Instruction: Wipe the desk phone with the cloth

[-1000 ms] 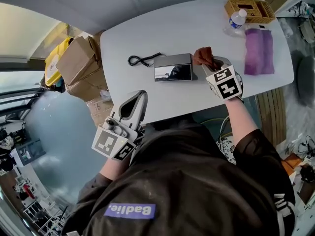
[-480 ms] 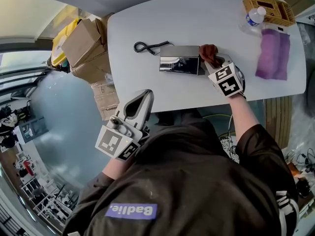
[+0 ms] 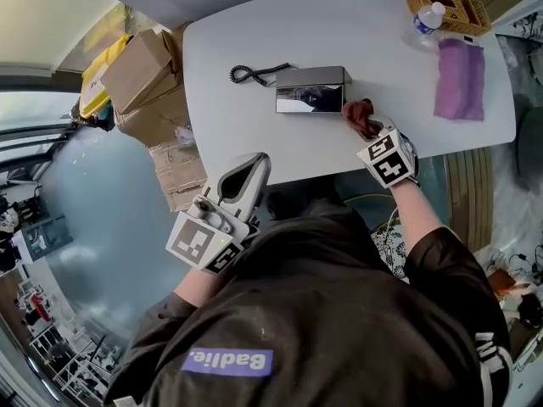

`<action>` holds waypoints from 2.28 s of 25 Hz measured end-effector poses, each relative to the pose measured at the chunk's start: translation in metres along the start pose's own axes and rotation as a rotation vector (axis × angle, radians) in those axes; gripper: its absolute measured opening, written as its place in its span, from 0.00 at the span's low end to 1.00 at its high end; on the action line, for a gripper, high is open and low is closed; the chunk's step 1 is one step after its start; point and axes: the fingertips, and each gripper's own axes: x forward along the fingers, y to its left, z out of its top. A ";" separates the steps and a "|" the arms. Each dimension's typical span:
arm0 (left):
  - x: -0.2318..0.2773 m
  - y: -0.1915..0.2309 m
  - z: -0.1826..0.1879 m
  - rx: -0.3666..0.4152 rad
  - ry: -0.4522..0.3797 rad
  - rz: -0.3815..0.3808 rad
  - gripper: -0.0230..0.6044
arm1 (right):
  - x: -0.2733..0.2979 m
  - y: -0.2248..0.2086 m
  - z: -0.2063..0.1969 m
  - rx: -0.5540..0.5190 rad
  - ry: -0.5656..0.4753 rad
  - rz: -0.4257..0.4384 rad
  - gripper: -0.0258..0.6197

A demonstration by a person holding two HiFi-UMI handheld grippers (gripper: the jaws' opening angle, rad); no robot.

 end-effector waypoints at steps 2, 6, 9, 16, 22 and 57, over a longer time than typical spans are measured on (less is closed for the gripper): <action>-0.017 -0.003 -0.004 0.006 -0.004 -0.020 0.06 | -0.007 0.012 -0.004 0.050 0.009 -0.019 0.22; -0.053 -0.010 -0.008 0.024 -0.029 -0.059 0.06 | -0.035 0.036 0.000 0.105 -0.011 -0.091 0.22; -0.079 -0.015 -0.003 0.047 -0.068 -0.097 0.06 | -0.067 0.063 0.016 0.138 -0.086 -0.122 0.22; -0.119 -0.035 0.001 0.035 -0.126 -0.202 0.06 | -0.143 0.155 0.072 0.340 -0.354 -0.010 0.22; -0.138 -0.062 0.003 0.047 -0.147 -0.255 0.06 | -0.198 0.212 0.124 0.292 -0.521 0.062 0.22; -0.123 -0.098 0.007 0.097 -0.132 -0.172 0.06 | -0.250 0.239 0.151 0.212 -0.708 0.290 0.21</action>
